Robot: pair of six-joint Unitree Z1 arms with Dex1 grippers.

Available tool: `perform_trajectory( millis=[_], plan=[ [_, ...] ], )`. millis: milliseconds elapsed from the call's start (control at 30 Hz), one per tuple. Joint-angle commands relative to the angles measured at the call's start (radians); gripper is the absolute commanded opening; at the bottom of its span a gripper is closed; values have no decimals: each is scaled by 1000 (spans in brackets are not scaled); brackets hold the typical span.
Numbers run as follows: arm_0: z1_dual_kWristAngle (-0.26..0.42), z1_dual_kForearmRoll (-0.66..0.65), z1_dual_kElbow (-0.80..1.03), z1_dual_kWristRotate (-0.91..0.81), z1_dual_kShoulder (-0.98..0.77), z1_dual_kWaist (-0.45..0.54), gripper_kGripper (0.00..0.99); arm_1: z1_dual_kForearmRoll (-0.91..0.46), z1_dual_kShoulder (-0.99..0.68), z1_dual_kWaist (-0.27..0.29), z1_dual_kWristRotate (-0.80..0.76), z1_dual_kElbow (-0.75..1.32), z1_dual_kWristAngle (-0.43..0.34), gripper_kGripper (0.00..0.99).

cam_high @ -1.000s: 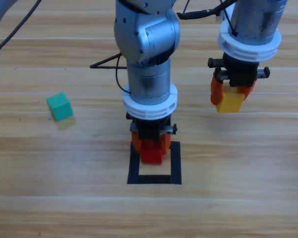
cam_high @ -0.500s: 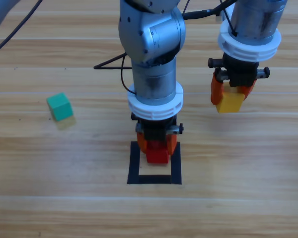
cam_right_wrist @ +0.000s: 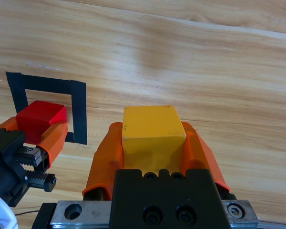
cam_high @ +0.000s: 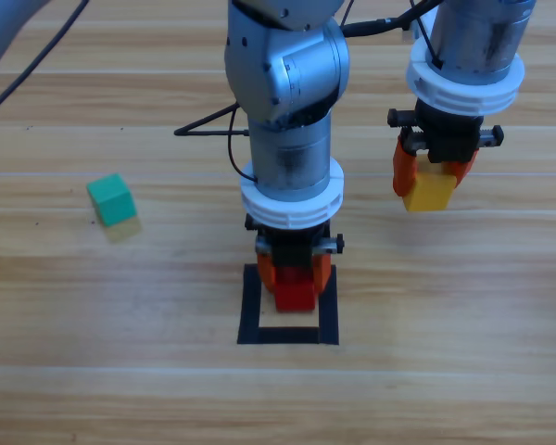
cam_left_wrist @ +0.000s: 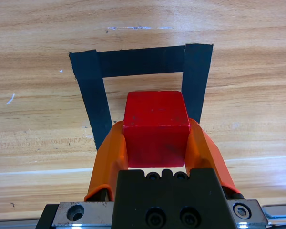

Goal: Stack the blocks in the rectangular block: red at the bottom, yellow in the middle, green on top

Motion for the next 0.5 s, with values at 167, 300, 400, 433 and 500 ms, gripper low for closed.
perform_trajectory(
  millis=[167, 300, 400, 433, 500],
  plan=[
    [5, -2, -5, -20, 66, -21, 38, 15, 64, -14, -10, 12, -12, 0],
    [10, -2, -5, -20, 70, -25, 38, 15, 64, -14, -10, 12, -10, 0],
    [13, 0, -7, -20, 70, -25, 38, 15, 66, -14, -12, 12, -12, 0],
    [13, 0, -7, -20, 70, -25, 40, 15, 66, -14, -12, 12, -12, 0],
    [13, 0, -7, -19, 70, -25, 40, 15, 66, -14, -12, 12, -10, 0]
  ],
)
